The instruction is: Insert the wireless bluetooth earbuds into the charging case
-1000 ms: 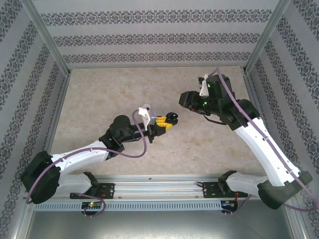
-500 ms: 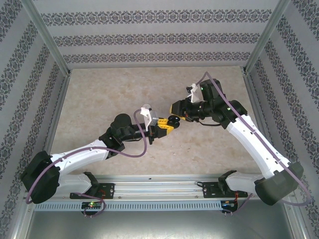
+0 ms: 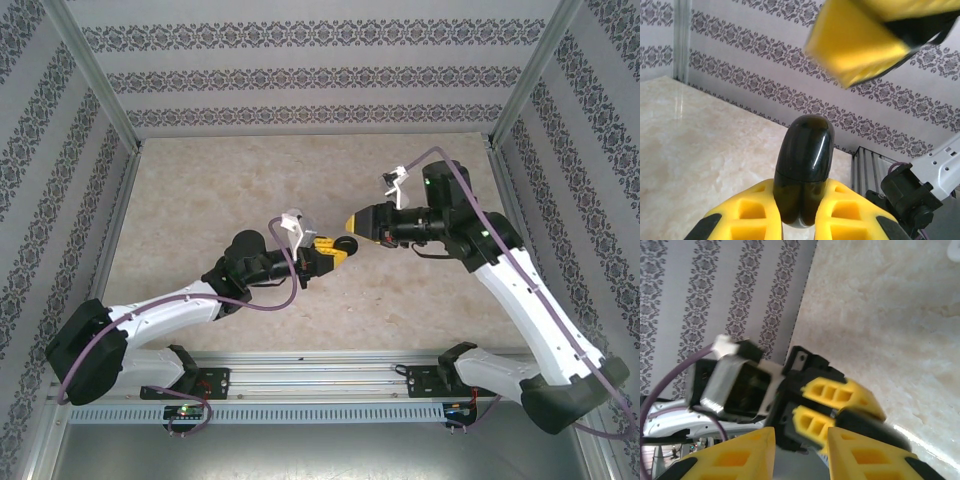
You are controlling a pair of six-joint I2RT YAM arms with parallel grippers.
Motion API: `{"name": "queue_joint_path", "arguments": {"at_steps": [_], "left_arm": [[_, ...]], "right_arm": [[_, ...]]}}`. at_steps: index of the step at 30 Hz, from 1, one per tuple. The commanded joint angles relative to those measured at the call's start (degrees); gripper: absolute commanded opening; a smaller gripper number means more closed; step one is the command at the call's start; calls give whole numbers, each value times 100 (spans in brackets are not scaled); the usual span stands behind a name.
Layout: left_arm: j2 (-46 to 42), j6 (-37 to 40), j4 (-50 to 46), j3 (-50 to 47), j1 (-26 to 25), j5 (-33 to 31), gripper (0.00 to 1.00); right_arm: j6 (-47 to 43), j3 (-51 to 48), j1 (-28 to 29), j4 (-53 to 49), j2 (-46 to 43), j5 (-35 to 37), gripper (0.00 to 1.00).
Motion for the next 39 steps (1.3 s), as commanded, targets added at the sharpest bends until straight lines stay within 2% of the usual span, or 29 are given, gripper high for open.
{"name": "queue_joint_path", "arguments": {"at_steps": [1,6,10,14,18,21,27,32,39], "left_arm": [[-147,-422,286,-192,112,-182,0],[-521,-1005,-194,-529,381,-424,0],[-866,-1312,-1608,-607,629,-585,0],[-1239,-1526,-2637,-897,769,-1092,0],[-1404,-1820,-3568,-1085,1006,-1257,0],[-1300,-1897,-3845,-1172,1068,-1177,0],[-553,-2016,-3486,-886,1073,-1066,0],[646,-1553,-3694,427,1076,-850,1],[1956,-1476,-3779,1852,1199,-865,2]], "right_arm": [[-436,181,-131,-463,-238,255,35],[-521,-67,-229,-515,-555,1061,39],[-589,-393,-234,-582,-694,1780,41],[-822,-950,-175,-642,-592,2337,40],[-823,-1413,29,-592,-398,2599,40],[-779,-1690,219,-408,-281,2788,41],[-647,-2037,295,-109,-43,2972,41],[-671,-2133,239,-22,181,3146,41],[-750,-2020,66,268,676,3293,41]]}}
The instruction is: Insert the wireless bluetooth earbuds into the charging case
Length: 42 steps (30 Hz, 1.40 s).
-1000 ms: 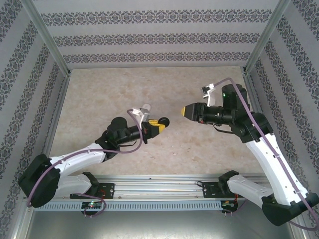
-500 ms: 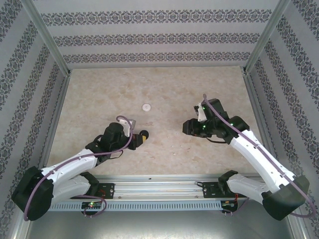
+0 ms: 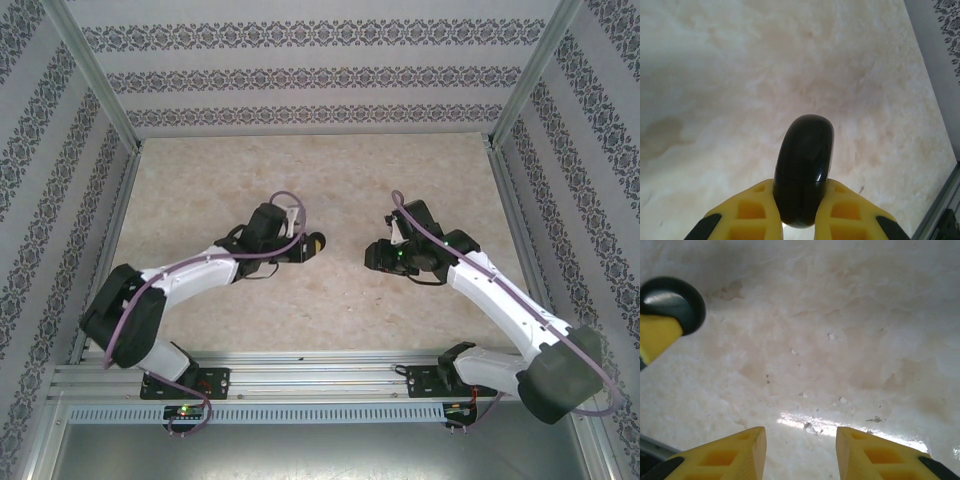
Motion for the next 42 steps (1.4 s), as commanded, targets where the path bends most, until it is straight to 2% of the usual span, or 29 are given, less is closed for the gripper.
{"name": "queue_joint_path", "arguments": {"at_steps": [1,4,9,17,24,31,37,42], "left_arm": [[467,192,-126,532,239,99,2],[1020,217,-433,1227,634,537,3],[2139,613,-1497,2754,1274,1210,4],[3250,1289,-2217,4185,1881,1272,9],[3407,1192,-2186,3930,2587,1347,9],[3551,1487,-2264,3724,2866,1352,17],[3619,1814,-2428,3814,2915,1313,36],[3562,2113,-2785,3982,2956,1143,51]], "right_arm": [[-109,123,-78,238,325,194,41],[-213,399,-92,294,720,157,41],[-282,909,-62,468,1422,63,40],[-416,2000,70,526,2868,-18,40],[-540,3204,274,338,4074,-124,39],[-579,4033,433,174,4772,-157,39],[-602,4051,453,130,4684,14,39],[-707,3612,351,81,3986,528,41]]}}
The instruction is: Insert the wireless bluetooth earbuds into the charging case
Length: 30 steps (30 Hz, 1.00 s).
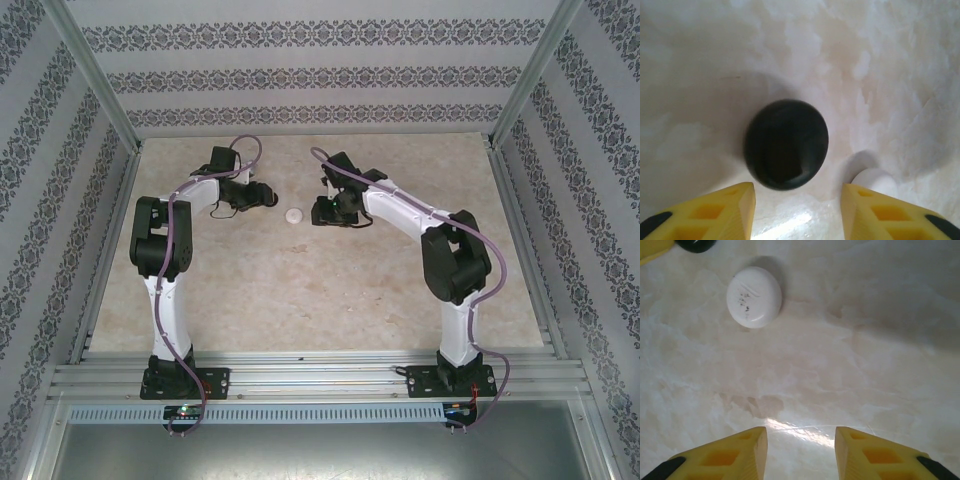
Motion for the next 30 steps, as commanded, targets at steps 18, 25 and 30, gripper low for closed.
{"name": "queue_joint_path", "arguments": {"at_steps": [18,25,30], "left_arm": [[-3272,1521,-295,-1273,278,-1902,100],[-5320,1902,1523,-3818,381,-2935,100],[-6371,1860,3141,-5704,401,-3766,100]], "right_arm": [[-733,-4327,-2349,1448,-5782,1522,98],[-1678,-5860,-2770,2527,-7280,2696,98],[-1897,-6874,-2905,3567,-7531,2753,98]]}}
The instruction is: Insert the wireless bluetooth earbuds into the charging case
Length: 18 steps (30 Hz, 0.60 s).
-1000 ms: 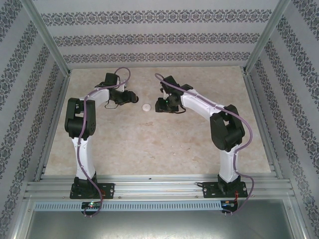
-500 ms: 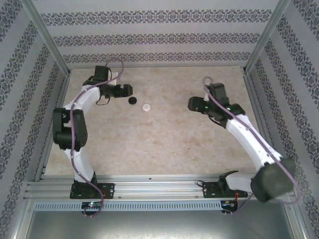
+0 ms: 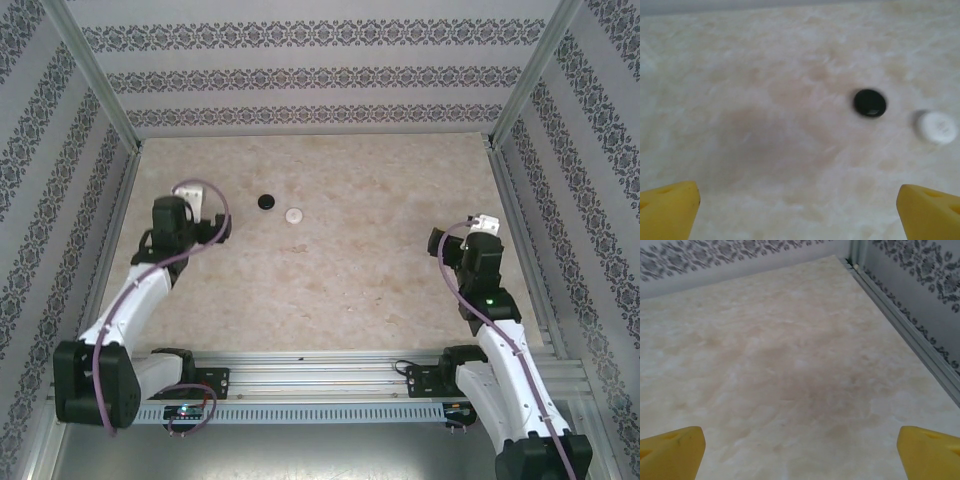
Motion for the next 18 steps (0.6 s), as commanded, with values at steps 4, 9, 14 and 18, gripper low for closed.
{"name": "queue_joint_path", "arguments": {"at_steps": [4,9,14,18], "left_arm": [[-769,89,1973,-1487,66,-1192,100],[-570,-24,3266,-2326,67,-1130,100],[183,71,4308,-2481,72,-692,100],[1065,121,5966,-2675,71,-526,100]], "right_arm": [[-359,-1212,-52,1947,-42,92,98],[-315,-1705,-77,3203,341,-8,98],[-218,-1683,-86,4173,1393,-146,98],[-348,-1511,-117,4828,2261,-349,98]]}}
